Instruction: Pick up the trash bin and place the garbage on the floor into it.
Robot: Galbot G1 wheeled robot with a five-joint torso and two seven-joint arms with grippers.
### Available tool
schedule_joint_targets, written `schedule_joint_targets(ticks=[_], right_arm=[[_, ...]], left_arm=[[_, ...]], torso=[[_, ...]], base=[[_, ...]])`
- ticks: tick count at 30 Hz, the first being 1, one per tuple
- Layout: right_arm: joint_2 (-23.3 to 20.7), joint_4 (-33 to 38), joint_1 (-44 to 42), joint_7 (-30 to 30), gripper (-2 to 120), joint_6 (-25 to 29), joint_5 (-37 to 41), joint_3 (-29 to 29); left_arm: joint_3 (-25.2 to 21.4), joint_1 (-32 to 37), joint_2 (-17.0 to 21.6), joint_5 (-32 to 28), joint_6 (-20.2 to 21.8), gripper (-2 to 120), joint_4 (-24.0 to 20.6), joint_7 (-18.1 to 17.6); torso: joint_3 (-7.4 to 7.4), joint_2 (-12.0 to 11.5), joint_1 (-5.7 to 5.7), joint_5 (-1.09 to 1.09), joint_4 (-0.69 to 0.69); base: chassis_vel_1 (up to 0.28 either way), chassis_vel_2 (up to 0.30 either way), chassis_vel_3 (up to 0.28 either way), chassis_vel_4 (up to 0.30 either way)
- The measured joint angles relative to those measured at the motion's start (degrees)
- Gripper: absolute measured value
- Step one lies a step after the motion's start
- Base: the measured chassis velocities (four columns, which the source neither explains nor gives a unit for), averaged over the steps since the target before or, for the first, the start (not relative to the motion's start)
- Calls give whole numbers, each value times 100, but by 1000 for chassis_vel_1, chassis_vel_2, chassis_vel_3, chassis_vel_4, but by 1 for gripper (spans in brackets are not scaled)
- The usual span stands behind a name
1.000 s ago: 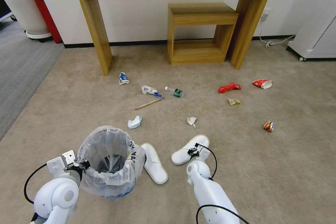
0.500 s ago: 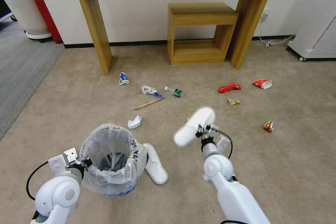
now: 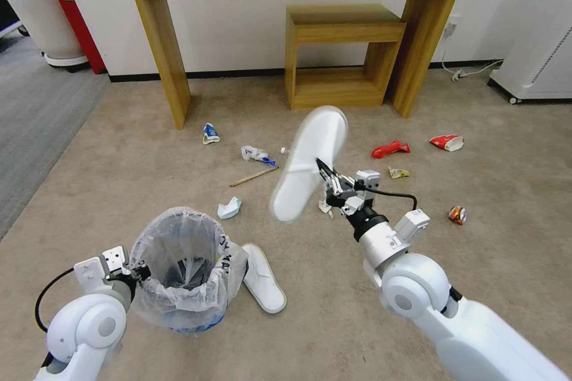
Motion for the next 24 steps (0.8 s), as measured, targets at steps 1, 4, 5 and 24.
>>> schedule_joint_targets(ticks=[1,4,5,24], right_arm=[[-10,-104,345,-160,0,189,23,-354],[50,-290,920,-337,0,426,41,-916],[123,-413,1241,-438,0,534,47,-1247],[1546,-2482,3432,-947,0,1030,-953,-3816]], left_arm=[[40,-17,5,-37,20,1,-15,-12],[91,-49,7,-77,46,1,-56,-34],[112,-59,11,-97,57,1,-92,-38],[-38,-62,-11,-251,82,1,-488,-87]], torso=[[0,0,0,0,1],[1,0,0,-1,2],[0,0,0,0,3],[0,0,0,-2,2]], base=[[0,0,0,0],[0,0,0,0],[0,0,0,0],[0,0,0,0]])
